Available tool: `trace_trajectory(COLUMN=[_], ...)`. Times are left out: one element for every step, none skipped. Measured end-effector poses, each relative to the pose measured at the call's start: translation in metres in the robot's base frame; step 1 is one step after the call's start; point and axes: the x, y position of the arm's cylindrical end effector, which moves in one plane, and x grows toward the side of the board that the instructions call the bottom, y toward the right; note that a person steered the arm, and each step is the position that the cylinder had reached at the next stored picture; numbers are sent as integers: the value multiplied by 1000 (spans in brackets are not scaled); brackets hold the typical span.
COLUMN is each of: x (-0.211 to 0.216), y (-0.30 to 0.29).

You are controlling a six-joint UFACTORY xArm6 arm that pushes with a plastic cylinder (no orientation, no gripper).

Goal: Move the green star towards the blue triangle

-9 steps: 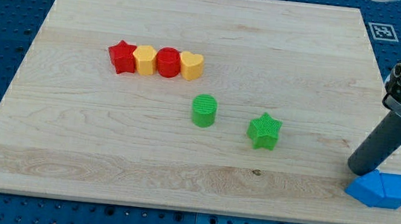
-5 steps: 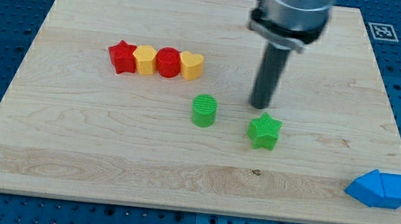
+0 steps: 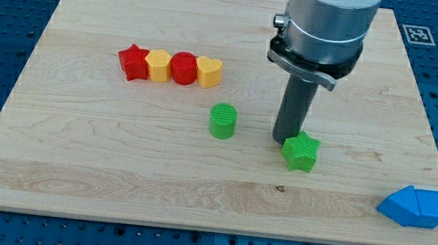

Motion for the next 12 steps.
trace_trajectory(x=[10,23,41,65,78,81,81,81,81,81,81,81], y=[2,6,7,13,30,50,54,56,61,64,67,71])
